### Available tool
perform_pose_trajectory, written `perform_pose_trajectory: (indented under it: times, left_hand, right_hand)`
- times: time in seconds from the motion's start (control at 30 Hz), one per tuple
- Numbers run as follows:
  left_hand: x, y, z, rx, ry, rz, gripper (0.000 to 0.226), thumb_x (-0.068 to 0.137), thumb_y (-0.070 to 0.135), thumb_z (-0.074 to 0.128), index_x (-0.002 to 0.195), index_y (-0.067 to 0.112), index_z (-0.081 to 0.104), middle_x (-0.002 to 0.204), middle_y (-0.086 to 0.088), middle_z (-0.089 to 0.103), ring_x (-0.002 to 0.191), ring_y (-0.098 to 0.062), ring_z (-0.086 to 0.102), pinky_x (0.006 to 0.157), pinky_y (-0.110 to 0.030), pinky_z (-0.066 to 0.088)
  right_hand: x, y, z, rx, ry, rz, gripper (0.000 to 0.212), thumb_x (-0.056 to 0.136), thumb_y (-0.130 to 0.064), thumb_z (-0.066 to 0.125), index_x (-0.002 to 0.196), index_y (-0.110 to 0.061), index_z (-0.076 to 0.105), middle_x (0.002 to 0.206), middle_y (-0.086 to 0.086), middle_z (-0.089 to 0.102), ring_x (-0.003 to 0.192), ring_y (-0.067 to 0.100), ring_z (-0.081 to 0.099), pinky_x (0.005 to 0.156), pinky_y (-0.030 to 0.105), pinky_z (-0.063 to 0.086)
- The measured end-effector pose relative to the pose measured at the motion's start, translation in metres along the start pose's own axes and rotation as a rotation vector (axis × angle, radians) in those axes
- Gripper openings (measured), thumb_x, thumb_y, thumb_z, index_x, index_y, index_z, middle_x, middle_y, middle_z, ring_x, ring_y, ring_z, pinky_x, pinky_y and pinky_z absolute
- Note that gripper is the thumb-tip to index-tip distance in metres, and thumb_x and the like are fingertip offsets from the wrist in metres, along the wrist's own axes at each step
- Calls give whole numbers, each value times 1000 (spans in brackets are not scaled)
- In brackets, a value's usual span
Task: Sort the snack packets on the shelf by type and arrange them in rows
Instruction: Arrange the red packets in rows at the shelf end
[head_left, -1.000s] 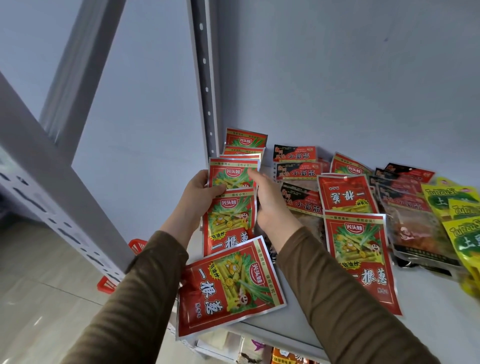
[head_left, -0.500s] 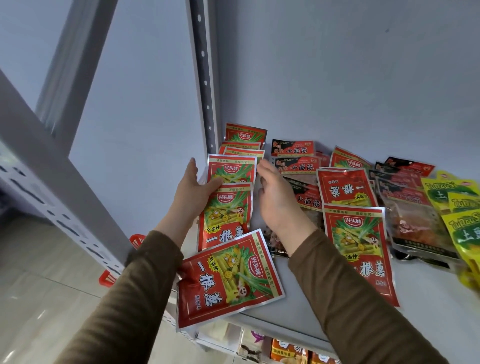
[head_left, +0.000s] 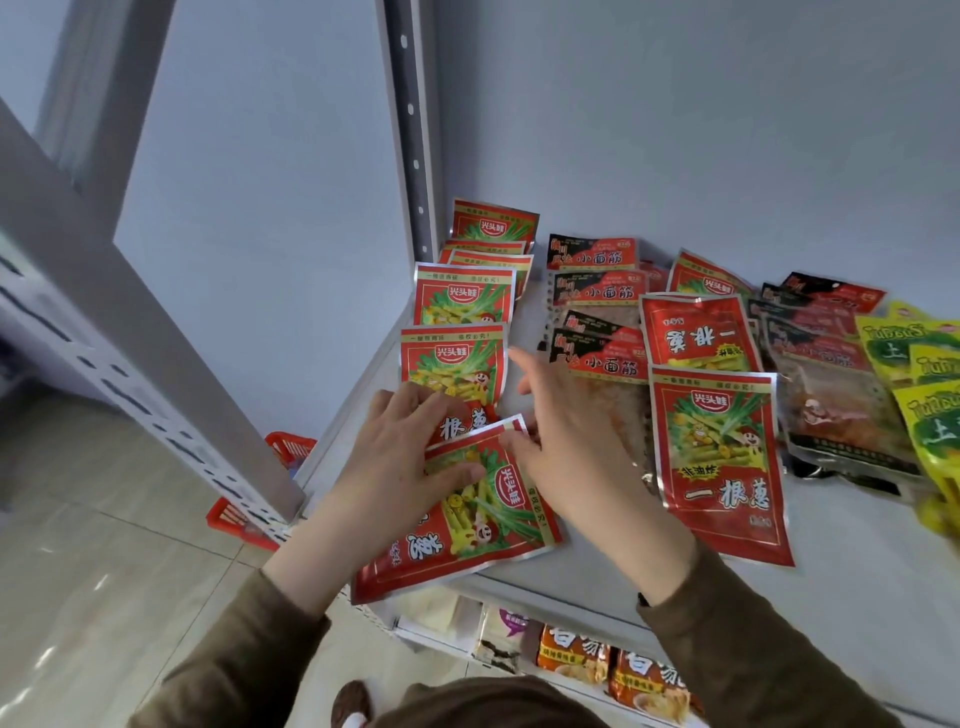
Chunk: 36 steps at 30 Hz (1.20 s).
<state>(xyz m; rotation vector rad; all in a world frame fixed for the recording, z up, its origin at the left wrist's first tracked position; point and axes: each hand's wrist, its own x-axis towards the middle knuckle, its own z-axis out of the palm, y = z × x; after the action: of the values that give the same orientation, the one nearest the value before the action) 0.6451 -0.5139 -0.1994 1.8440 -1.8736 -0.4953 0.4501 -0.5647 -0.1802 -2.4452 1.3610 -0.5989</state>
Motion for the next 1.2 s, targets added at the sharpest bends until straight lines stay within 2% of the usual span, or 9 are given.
perform_pose_trajectory:
  times: [0.2, 0.3, 0.37, 0.5, 0.73, 0.83, 0.9, 1.03, 1.2]
  left_hand:
    - [-5, 3, -4, -26, 67, 29, 55, 86, 75, 50, 131, 45, 52, 123, 25, 47, 114, 1, 42, 90, -24, 39]
    - [-4, 6, -12, -437, 34, -104, 27, 93, 57, 60, 113, 38, 59, 107, 14, 75, 86, -8, 75, 73, -33, 60]
    - [0, 6, -15, -647, 95, -232, 12, 99, 37, 65, 110, 35, 59, 102, 8, 79, 79, -18, 79, 74, -43, 63]
    - [10, -1, -16, -724, 240, -375, 12, 103, 33, 60, 105, 40, 50, 101, 8, 77, 76, -15, 78, 59, -30, 61]
    - [24, -2, -1, -621, 318, -366, 45, 105, 28, 57, 137, 41, 28, 115, 7, 66, 79, -8, 76, 57, -20, 59]
    - [22, -3, -1, -455, 362, -369, 61, 101, 37, 61, 149, 41, 24, 141, 5, 52, 111, -11, 65, 82, -37, 62]
    - [19, -5, 0, -451, 286, -370, 70, 98, 48, 61, 155, 40, 20, 151, 4, 47, 119, -13, 61, 95, -47, 58]
    - [20, -3, 1, -550, 151, -344, 74, 100, 53, 53, 158, 46, 8, 140, 6, 58, 99, -17, 74, 84, -43, 63]
    - [36, -8, -8, -627, 131, -304, 72, 103, 42, 56, 160, 44, 11, 128, 13, 62, 88, -4, 75, 66, -23, 62]
  right_hand:
    - [4, -12, -10, 191, 95, -130, 73, 97, -12, 65, 157, -29, 27, 120, -5, 50, 81, 4, 60, 70, 23, 58]
    - [24, -19, -19, 338, 183, -150, 64, 97, -18, 65, 153, -29, 35, 119, -7, 53, 91, 3, 64, 79, 20, 59]
    - [34, -19, -21, 446, 209, -77, 57, 98, -26, 63, 150, -30, 39, 130, -9, 54, 106, 0, 62, 86, 13, 53]
    - [28, -15, -9, 1078, 24, 195, 57, 99, -51, 56, 152, -39, 38, 150, -23, 47, 131, -9, 48, 100, 14, 40]
    - [27, -14, 18, 1299, 19, 414, 49, 104, -43, 50, 152, -41, 38, 123, -31, 56, 86, -27, 59, 60, 3, 49]
    - [27, -9, 20, 1302, 49, 426, 53, 105, -40, 50, 156, -40, 33, 112, -40, 49, 81, -32, 55, 58, 1, 46]
    - [26, -8, 25, 1325, 31, 437, 57, 105, -37, 50, 157, -41, 27, 112, -40, 49, 83, -29, 58, 60, 3, 49]
    - [25, -18, 45, 1354, 18, 450, 58, 106, -32, 51, 155, -49, 24, 96, -46, 63, 87, -14, 68, 63, 15, 57]
    - [35, -37, 49, 1381, 50, 500, 64, 103, -41, 55, 150, -62, 17, 144, -10, 55, 104, 10, 72, 84, 41, 61]
